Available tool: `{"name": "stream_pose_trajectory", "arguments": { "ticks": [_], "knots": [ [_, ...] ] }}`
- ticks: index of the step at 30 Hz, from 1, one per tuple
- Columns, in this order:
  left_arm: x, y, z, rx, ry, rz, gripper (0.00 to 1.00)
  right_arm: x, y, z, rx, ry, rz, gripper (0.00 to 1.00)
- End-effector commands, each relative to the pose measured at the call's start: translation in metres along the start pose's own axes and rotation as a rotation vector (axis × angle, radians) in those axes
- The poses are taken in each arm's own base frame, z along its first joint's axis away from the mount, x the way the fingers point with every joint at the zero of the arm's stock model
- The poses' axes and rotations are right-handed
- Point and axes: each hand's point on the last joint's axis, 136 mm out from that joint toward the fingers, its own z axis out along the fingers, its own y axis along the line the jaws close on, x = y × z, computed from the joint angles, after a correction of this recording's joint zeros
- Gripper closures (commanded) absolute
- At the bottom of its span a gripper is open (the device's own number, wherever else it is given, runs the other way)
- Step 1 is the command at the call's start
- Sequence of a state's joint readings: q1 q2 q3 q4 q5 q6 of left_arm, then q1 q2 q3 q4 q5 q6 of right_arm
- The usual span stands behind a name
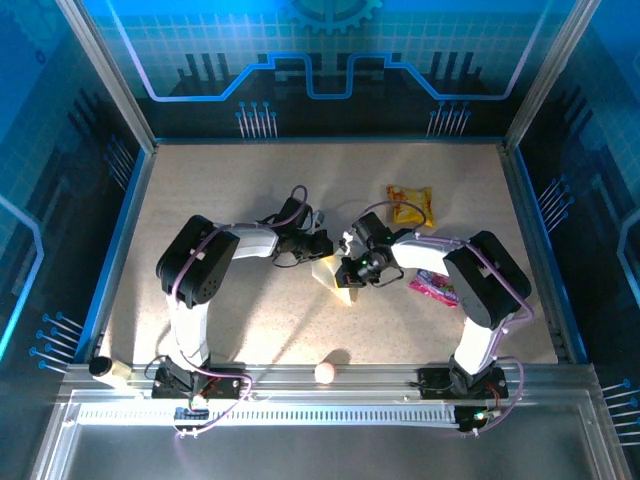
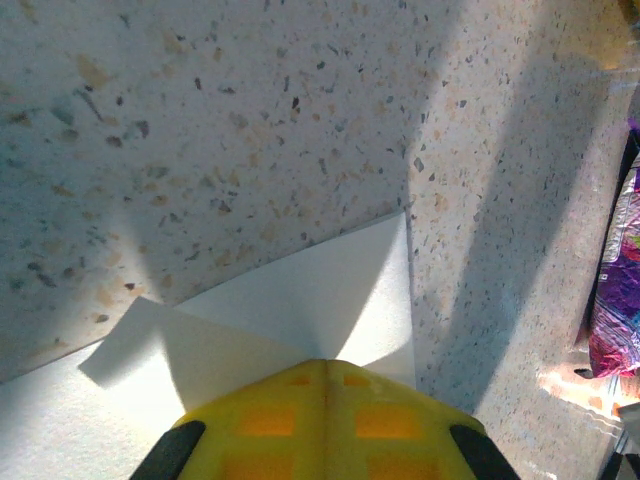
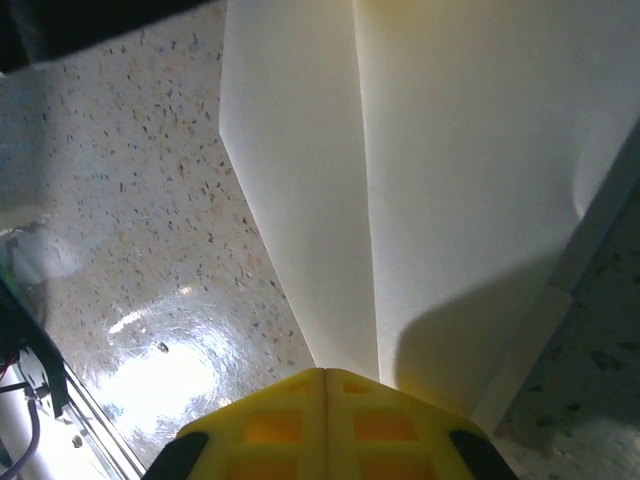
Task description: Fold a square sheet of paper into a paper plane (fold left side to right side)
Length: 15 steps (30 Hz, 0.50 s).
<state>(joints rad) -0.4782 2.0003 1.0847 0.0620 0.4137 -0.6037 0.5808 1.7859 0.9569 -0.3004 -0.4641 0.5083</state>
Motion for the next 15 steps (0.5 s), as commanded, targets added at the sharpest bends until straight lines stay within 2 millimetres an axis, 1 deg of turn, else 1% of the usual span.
{"name": "stream_pose_trajectory", "arguments": {
  "ticks": [1, 8, 12, 13, 15],
  "knots": [
    [0.022, 0.052, 0.012, -0.178, 0.047, -0.069, 1.0, 0.015, -0.004, 0.007, 0.003, 0.045, 0.017, 1.0],
    [0.024, 0.053, 0.012, -0.183, 0.052, -0.065, 1.0, 0.034, -0.02, 0.008, 0.048, 0.083, 0.047, 1.0],
    [0.024, 0.053, 0.011, -0.185, 0.055, -0.064, 1.0, 0.035, -0.022, 0.005, 0.066, 0.082, 0.055, 1.0],
    [0.024, 0.053, 0.012, -0.187, 0.056, -0.064, 1.0, 0.044, -0.027, 0.006, 0.075, 0.097, 0.069, 1.0],
    [0.024, 0.053, 0.011, -0.188, 0.056, -0.062, 1.0, 0.046, -0.028, 0.003, 0.076, 0.097, 0.077, 1.0]
  ]
}}
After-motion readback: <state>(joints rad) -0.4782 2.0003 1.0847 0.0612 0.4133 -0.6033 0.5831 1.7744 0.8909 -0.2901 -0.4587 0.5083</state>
